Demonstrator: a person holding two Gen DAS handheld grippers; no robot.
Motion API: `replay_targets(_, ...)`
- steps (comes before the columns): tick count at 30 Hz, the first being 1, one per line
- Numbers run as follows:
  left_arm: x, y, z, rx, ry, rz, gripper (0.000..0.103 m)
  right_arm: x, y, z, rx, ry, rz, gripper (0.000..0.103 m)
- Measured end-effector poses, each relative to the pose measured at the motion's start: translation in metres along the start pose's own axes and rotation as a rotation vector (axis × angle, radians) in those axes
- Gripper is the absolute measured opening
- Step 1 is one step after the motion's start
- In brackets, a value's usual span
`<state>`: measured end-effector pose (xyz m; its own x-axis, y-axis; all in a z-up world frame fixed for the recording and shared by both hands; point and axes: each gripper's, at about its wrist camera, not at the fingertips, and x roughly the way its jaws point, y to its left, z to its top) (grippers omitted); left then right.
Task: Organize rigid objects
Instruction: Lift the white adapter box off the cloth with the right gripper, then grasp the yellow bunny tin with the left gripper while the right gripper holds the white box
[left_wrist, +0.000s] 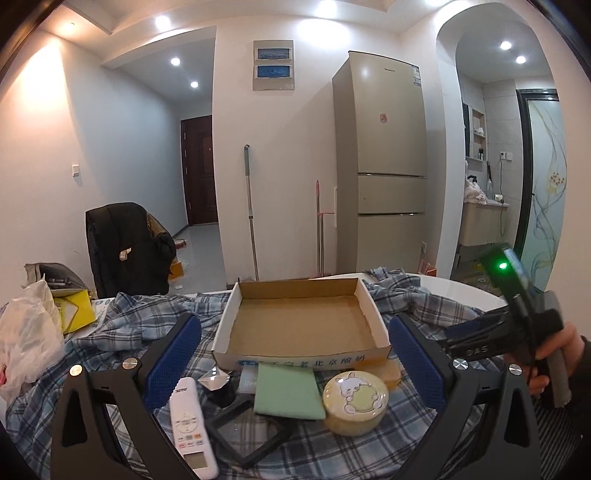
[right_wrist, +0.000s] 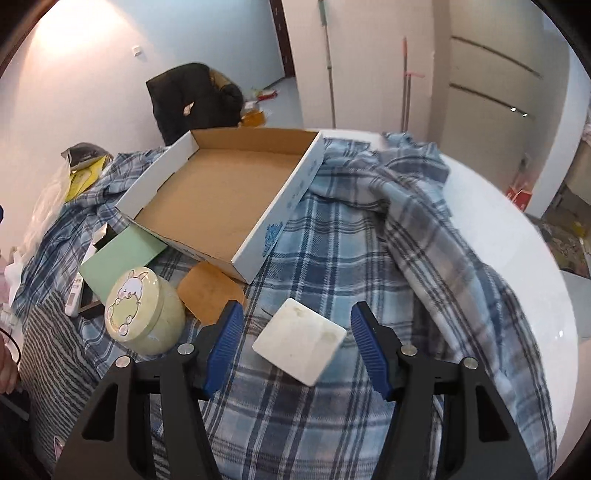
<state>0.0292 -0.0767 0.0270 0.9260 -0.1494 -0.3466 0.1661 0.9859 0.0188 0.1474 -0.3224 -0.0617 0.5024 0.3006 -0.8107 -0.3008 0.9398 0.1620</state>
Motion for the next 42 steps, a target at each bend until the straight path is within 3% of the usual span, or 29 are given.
replay_targets(5,0.01,0.011,-0.016,-0.073,0.034,-0.009,0.103,0.016,0.003,0.003,-0.03,0.036,-0.02,0.06)
replay_targets(8,0.02,0.018,-0.023,-0.096,0.085,-0.024,0.103,0.025,-0.005,0.002,0.021,0.087,0.035,0.06)
replay_targets(15,0.026,0.025,-0.03,-0.12,0.118,-0.019,0.103,0.015,-0.004,-0.019,0.067,0.166,0.147,0.06)
replay_targets(18,0.025,0.02,-0.03,-0.101,0.111,-0.021,0.103,0.01,0.012,-0.025,0.008,0.144,0.067,0.06)
replay_targets(21,0.023,0.016,-0.031,-0.083,0.108,-0.02,0.103,0.012,0.025,-0.022,-0.018,0.12,-0.093,0.06)
replay_targets(26,0.022,0.014,-0.032,-0.071,0.102,0.003,0.103,0.026,0.031,-0.015,-0.008,0.134,-0.148,0.06)
replay_targets(28,0.021,0.014,-0.032,-0.07,0.097,0.007,0.103,0.033,0.031,-0.016,-0.014,0.15,-0.173,0.051)
replay_targets(29,0.021,0.015,-0.032,-0.071,0.096,0.008,0.103,0.035,0.03,-0.017,-0.015,0.159,-0.177,0.044)
replay_targets(34,0.021,0.016,-0.031,-0.075,0.102,0.013,0.103,0.028,0.031,-0.02,-0.009,0.115,-0.197,0.044)
replay_targets(39,0.02,0.019,-0.03,-0.084,0.104,0.016,0.103,0.01,0.029,-0.031,0.044,0.093,-0.093,0.044)
replay_targets(42,0.022,0.018,-0.031,-0.08,0.111,0.018,0.103,0.007,0.032,-0.039,0.032,0.084,-0.092,0.044)
